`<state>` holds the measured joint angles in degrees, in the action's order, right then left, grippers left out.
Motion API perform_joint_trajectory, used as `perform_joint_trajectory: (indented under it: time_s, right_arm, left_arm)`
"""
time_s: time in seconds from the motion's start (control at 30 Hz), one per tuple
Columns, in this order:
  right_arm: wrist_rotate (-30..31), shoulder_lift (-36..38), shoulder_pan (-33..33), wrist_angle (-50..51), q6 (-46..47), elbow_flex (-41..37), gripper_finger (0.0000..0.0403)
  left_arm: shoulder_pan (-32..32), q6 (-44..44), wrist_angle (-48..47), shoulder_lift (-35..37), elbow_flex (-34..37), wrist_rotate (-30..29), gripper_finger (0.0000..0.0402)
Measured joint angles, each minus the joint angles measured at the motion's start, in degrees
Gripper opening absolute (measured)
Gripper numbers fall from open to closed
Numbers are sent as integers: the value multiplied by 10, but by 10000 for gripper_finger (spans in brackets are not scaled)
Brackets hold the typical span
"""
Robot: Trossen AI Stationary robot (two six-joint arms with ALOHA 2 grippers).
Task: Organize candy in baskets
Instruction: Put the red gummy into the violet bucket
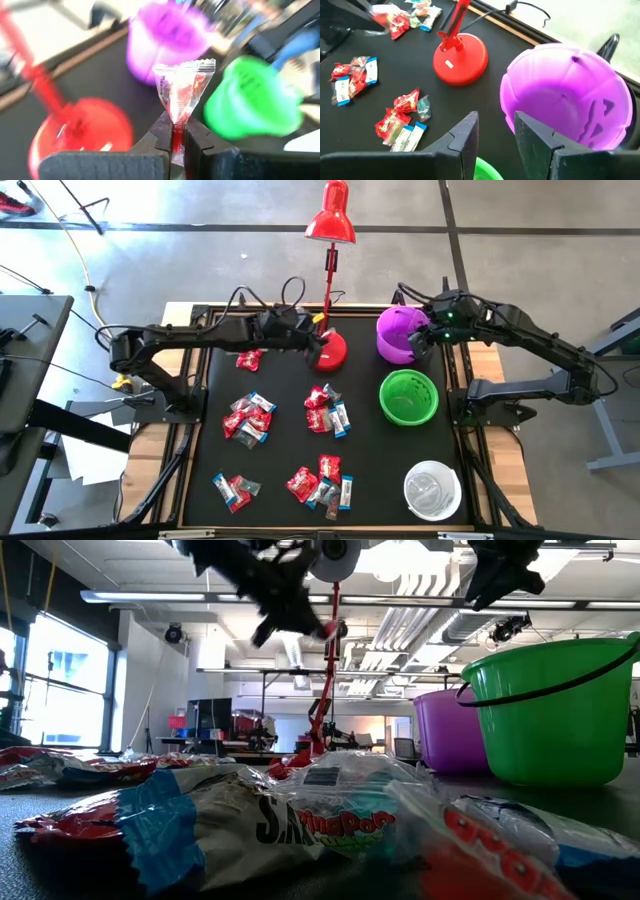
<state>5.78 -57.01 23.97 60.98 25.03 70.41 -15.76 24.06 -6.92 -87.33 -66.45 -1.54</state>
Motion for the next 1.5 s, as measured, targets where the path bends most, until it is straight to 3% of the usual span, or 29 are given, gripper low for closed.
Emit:
perform_joint_trajectory:
  time_s: [0.17,0.33,0.53,0.9,1.17,1.5]
  right_arm:
    - [-2,0,0,-48,-7,0,122]
    - [-25,0,-4,-177,-21,0,122]
    - [-30,-10,-33,-311,-31,0,122]
    - [-29,-119,-69,-479,-19,0,122]
    - [-28,-152,-69,-565,-15,0,122]
    - [-28,-151,-69,-578,-20,0,104]
  left_arm:
    - [9,-12,78,-9,-40,-2,6]
    - [16,-12,100,-24,-66,-8,6]
    - [20,-1,105,-23,-72,-62,6]
    - [31,-22,186,-22,-82,-65,6]
    - [29,-53,188,-20,-92,-67,6]
    - [27,-67,189,-20,-92,-65,6]
